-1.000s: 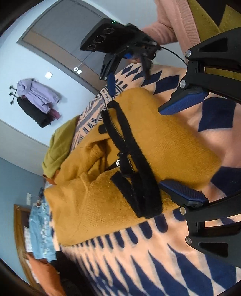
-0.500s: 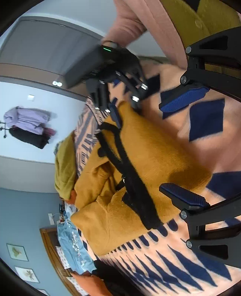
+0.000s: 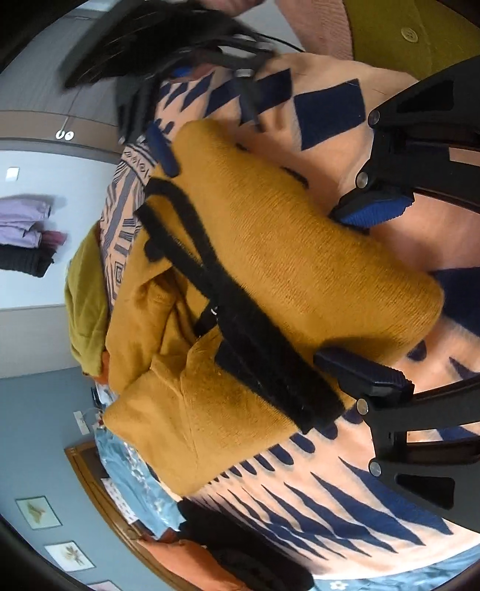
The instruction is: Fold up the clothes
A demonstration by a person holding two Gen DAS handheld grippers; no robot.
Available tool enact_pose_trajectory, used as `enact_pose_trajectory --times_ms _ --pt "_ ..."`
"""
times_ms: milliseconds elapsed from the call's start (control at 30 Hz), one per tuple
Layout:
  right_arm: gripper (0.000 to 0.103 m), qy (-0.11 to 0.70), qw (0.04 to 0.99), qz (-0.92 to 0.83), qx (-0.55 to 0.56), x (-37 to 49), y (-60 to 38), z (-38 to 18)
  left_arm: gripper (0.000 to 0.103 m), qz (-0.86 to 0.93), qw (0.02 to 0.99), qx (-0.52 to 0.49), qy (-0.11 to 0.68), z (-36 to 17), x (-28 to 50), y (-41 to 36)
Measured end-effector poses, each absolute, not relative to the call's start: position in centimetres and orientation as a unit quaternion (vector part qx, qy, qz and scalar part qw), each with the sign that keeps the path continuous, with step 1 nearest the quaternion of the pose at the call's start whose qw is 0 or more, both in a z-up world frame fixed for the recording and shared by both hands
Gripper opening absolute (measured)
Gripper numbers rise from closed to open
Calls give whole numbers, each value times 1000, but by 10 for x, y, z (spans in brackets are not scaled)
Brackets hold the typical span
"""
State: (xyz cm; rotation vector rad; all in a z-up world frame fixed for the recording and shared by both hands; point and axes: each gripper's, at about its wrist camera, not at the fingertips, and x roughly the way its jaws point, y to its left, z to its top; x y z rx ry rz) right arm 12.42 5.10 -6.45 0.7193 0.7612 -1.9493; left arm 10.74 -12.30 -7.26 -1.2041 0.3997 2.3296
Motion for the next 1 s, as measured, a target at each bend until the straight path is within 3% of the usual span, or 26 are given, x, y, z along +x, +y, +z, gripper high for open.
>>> enact_pose_trajectory --times_ms 67,167,233,267,300,367,467,533,567,600,667,1000 --pt "80 353 433 -787 262 134 46 -75 64 851 243 -441 148 -73 106 -122" --pt "80 350 420 -796 259 124 42 -78 64 850 249 -439 152 -72 107 -120" --pt "68 348 411 -802 258 117 40 -80 69 850 254 -436 154 -72 109 -119" --pt "46 345 403 -805 265 111 39 -79 75 850 257 -432 159 -71 111 -117" --pt "39 335 404 -806 273 106 40 -77 80 850 260 -428 164 -71 113 -116" --pt "30 283 417 -814 289 93 45 -67 82 848 255 -422 196 -75 117 -109" --pt "27 213 431 -820 311 78 54 -49 82 841 242 -415 248 -83 121 -100" --pt "26 178 449 -814 324 76 56 -40 74 842 242 -416 242 -83 117 -103" --pt "25 174 455 -811 324 79 56 -36 54 845 237 -419 234 -80 115 -107" --pt "24 171 460 -808 325 82 56 -32 42 846 233 -425 224 -76 112 -111" --pt "24 158 470 -804 328 90 57 -25 28 850 232 -426 207 -65 112 -119" --pt "22 122 532 -771 328 144 64 17 25 847 257 -420 201 -11 175 -119"
